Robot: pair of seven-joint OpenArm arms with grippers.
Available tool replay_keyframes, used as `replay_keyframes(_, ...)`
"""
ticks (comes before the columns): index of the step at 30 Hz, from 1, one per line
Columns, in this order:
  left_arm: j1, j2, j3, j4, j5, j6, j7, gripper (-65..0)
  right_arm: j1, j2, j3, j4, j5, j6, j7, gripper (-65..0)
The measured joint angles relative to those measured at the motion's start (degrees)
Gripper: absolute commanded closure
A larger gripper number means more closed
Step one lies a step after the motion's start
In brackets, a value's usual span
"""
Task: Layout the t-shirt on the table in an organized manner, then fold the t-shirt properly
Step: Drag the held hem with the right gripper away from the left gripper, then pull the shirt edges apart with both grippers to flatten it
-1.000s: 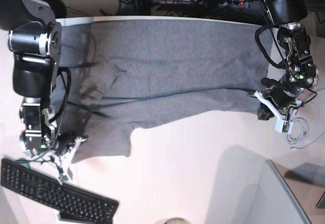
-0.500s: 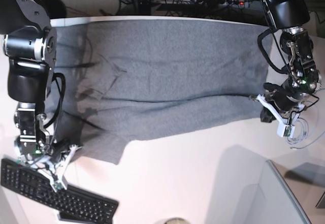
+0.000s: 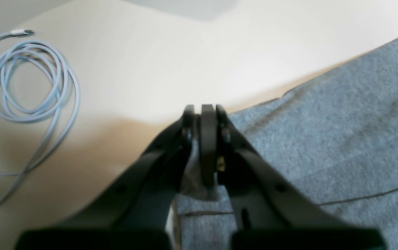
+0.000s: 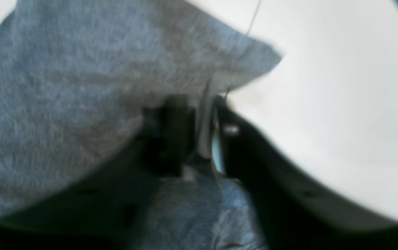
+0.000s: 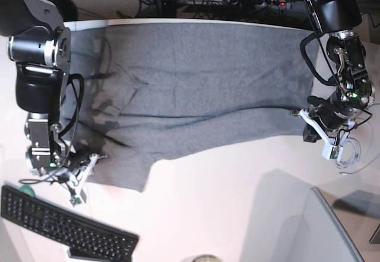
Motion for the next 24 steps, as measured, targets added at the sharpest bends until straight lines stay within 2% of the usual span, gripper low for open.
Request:
replay_keyframes(1,0.0,0.0,0.0,0.0,0.0,0.0,0.0,0.0,0.1,0.0,0.0,0.0,0.0,0.0,0.0,-36.5)
replay_keyframes(3,0.0,0.0,0.0,-0.1,0.0,0.0,0.0,0.0,0.0,0.0,0.1,0.1,0.0,0.0,-0.1,-44.4)
replay_keyframes(9,1.1,0.0,0.0,-0.2,0.0,0.0,0.0,0.0,-0.4,1.7,0.4,0.3,0.2,0.1,-0.2,-42.0)
replay_keyframes(14,1.2,0.0,0.0,-0.3,0.0,0.0,-0.1,0.0,-1.6,1.9,9.3,1.6,2.9,0.5,-0.3,-42.0)
replay_keyframes(18,1.2,0.0,0.0,-0.3,0.0,0.0,0.0,0.0,-4.3,1.6,12.1,6.1,3.0,8.2,-4.6,-42.3)
replay_keyframes(21,1.2,0.0,0.0,-0.3,0.0,0.0,-0.1,0.0,-6.3,1.0,13.8,9.2,3.1,10.6,-5.5,-42.3)
replay_keyframes(24,1.2,0.0,0.0,-0.3,0.0,0.0,0.0,0.0,-8.7,0.2,14.8,11.7,3.0,11.0,-5.9,-42.3)
